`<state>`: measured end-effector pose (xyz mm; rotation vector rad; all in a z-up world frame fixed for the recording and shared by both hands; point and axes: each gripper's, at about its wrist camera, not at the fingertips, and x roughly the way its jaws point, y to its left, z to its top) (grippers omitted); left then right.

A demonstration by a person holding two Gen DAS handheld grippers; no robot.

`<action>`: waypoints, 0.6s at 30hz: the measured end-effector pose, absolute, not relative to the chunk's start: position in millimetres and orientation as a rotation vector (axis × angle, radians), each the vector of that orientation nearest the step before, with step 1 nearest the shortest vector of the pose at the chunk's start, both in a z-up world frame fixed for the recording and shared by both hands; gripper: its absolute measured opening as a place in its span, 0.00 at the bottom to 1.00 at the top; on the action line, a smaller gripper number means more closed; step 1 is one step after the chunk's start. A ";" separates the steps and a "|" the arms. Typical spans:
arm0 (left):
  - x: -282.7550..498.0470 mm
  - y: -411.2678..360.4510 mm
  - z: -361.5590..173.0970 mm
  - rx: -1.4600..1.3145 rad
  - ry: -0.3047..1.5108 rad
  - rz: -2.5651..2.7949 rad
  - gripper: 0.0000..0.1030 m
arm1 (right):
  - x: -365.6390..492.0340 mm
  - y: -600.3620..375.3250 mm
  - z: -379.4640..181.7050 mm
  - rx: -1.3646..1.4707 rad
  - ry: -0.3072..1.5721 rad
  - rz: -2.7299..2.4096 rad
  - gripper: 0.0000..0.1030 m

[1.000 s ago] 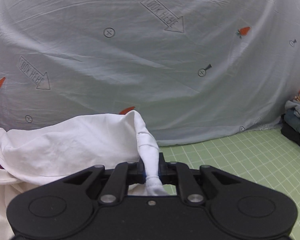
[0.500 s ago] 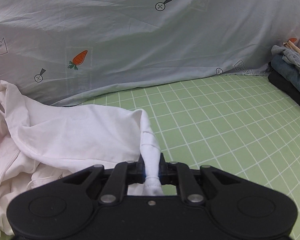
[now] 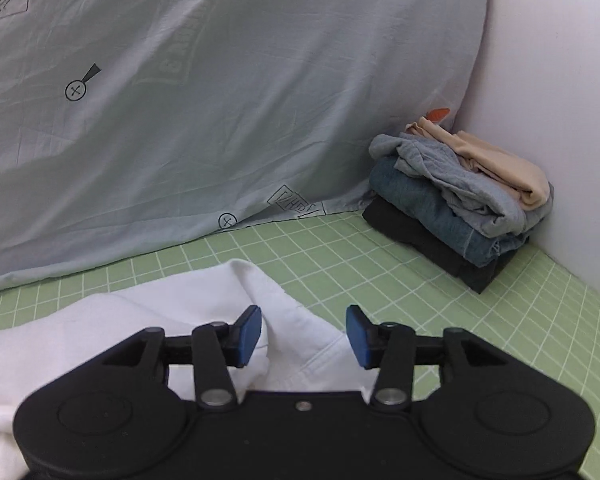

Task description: Fold clothes

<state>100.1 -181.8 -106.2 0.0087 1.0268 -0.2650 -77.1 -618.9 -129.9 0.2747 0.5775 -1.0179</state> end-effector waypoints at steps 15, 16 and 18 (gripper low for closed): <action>108.6 -180.1 -113.6 0.031 1.066 -0.276 0.21 | -93.2 -554.9 -200.0 0.755 0.593 -0.820 0.72; 108.2 -180.5 -113.0 0.032 1.059 -0.274 0.19 | -92.3 -557.8 -200.1 0.755 0.584 -0.821 0.54; 106.7 -182.3 -109.8 0.035 1.035 -0.266 0.15 | -95.7 -563.8 -195.7 0.744 0.559 -0.837 0.13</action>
